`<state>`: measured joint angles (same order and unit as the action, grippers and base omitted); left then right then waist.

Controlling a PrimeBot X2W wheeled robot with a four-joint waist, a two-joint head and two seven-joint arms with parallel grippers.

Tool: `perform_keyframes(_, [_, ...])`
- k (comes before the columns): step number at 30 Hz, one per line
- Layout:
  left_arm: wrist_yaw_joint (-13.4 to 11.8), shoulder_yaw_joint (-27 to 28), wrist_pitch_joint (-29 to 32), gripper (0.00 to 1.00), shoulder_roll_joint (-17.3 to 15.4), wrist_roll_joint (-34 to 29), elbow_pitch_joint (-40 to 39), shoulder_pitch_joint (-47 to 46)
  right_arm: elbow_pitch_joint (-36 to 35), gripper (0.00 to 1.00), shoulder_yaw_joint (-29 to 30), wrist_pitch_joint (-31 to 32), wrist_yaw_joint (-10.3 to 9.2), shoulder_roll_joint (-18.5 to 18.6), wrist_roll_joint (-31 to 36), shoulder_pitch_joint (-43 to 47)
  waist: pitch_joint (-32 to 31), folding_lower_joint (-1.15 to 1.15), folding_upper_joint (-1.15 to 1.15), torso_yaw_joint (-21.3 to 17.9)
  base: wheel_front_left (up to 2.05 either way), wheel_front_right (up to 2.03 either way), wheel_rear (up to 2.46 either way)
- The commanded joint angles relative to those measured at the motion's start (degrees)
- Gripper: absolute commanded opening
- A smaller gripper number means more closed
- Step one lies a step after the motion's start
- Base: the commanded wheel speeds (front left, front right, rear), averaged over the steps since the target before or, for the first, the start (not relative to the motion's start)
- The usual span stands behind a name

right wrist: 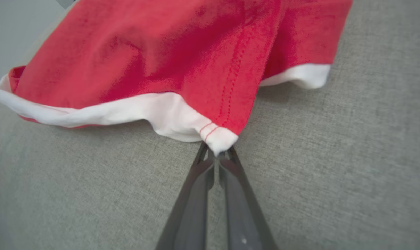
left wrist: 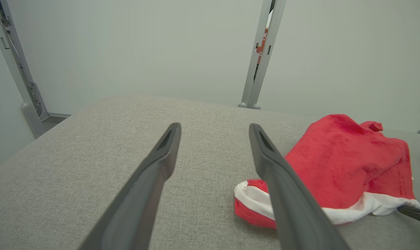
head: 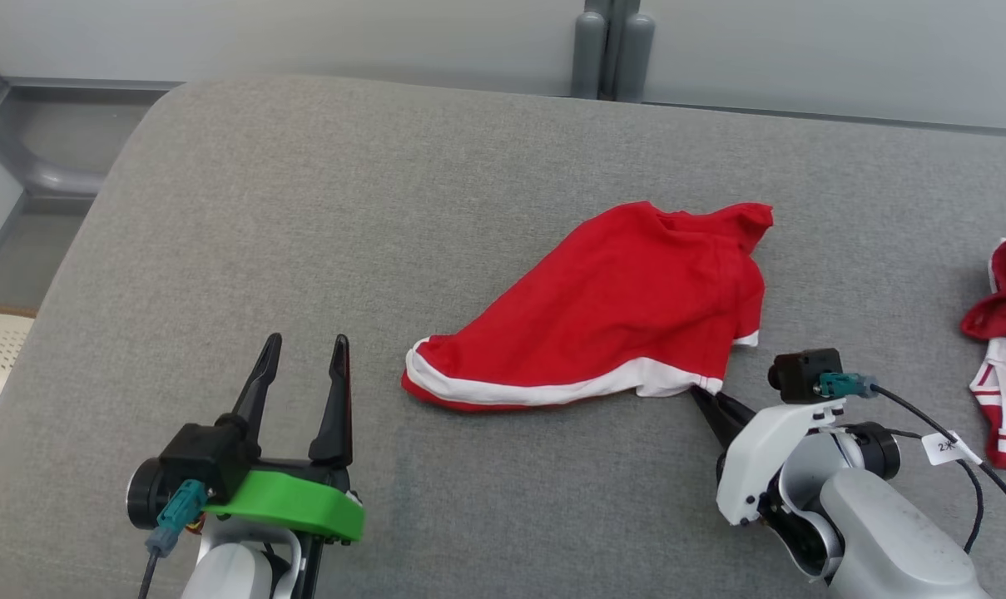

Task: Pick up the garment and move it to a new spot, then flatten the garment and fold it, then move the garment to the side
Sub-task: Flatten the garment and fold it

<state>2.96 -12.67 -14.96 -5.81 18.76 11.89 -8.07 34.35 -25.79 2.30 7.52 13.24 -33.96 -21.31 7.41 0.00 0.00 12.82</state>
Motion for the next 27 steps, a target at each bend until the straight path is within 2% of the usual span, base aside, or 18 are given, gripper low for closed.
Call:
perform_keyframes(1, [-0.08,0.33,-0.26,1.0,-0.21,0.21,0.17,-0.25,-1.31,0.0,-0.42,-0.45,-0.06,0.91,-0.39,1.33,-0.97,0.0,0.0,-1.9,0.0,0.0,0.0])
perform_keyframes(5, [-0.38,0.63,-0.27,1.0,-0.5,0.2,0.23,0.76,-7.15,0.0,-1.79,0.8,-0.07,4.81,-1.32,4.08,-1.91,0.0,0.0,-4.49,0.0,0.0,0.0])
perform_keyframes(11, [-0.61,1.19,-0.23,1.0,-1.25,0.33,0.2,1.6,-17.0,0.0,-0.9,6.39,-0.06,11.05,-3.2,9.42,-2.12,0.0,0.0,-7.69,0.0,0.0,0.0])
perform_keyframes(14, [-0.72,1.42,-0.24,1.0,-1.55,0.46,0.18,1.69,-20.68,0.0,0.92,8.65,-0.06,12.05,-4.15,11.81,-1.97,0.0,0.0,-8.56,0.0,0.0,0.0])
perform_keyframes(15, [-0.68,1.42,-0.23,1.0,-1.64,0.48,0.27,1.66,-21.43,0.31,1.62,9.44,-0.06,12.24,-4.17,12.65,-1.94,0.0,0.0,-8.81,0.0,0.0,0.0])
perform_keyframes(16, [-0.61,1.39,-0.24,1.0,-1.69,0.46,0.41,1.64,-21.84,0.8,2.09,9.92,-0.06,12.25,-4.04,13.21,-1.99,0.0,0.0,-8.97,0.0,0.0,0.0])
perform_keyframes(17, [-0.53,1.34,-0.24,1.0,-1.75,0.48,0.55,1.62,-22.21,1.0,2.81,10.35,-0.07,11.87,-3.92,13.78,-2.06,0.0,0.0,-9.14,0.0,0.0,0.0])
perform_keyframes(22, [-0.54,1.14,-0.24,1.0,-2.21,0.43,1.09,1.63,-22.89,1.0,6.53,10.34,-0.06,10.75,-1.83,15.78,-3.21,0.0,0.0,-9.76,0.0,0.0,0.0])
perform_keyframes(27, [-1.01,1.67,-0.08,1.0,-3.34,0.39,0.95,2.75,-27.33,1.0,12.57,5.77,-0.06,9.73,-0.72,18.65,-5.85,0.0,0.0,-10.68,0.0,0.0,0.0])
